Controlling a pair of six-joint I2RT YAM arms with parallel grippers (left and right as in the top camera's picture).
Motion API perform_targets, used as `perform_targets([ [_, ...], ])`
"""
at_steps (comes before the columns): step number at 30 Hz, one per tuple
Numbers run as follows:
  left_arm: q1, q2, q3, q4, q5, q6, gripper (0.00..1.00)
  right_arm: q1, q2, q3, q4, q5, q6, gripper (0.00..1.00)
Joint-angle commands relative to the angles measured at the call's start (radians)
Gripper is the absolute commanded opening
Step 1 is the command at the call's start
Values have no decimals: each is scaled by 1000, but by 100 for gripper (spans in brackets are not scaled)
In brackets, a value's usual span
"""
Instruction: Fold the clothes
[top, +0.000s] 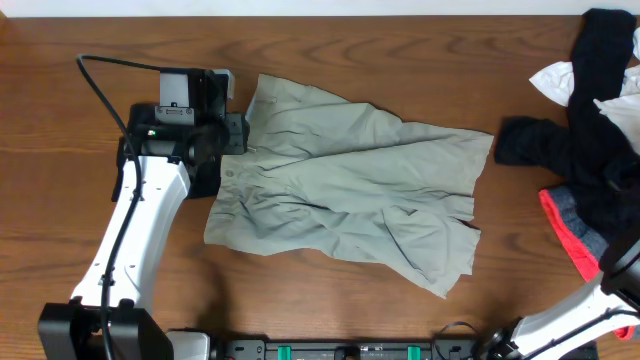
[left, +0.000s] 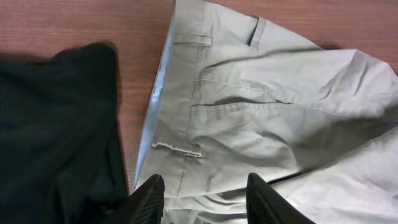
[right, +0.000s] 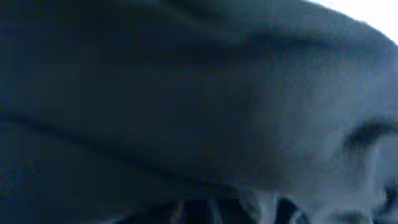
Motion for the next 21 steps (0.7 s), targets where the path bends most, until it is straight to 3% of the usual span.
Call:
perform_targets([
  [1,4,-21,-5,-3,-8,-5,43,16,-2,59,-17,-433,-179,17],
  [4,4,-21,-5,-3,-8,-6,43,68,-2,66,-68,-620,-312,17],
  [8,4,-21,-5,-3,-8,-5,43,187,-2,60,-146,-534,-435,17],
  [13,4,-21,-5,-3,-8,-5,43,338,2,49,-121,-353,-427,17],
  [21,4,-21,-5,-3,-8,-6,43,457,77,49,14,-214,-324,13],
])
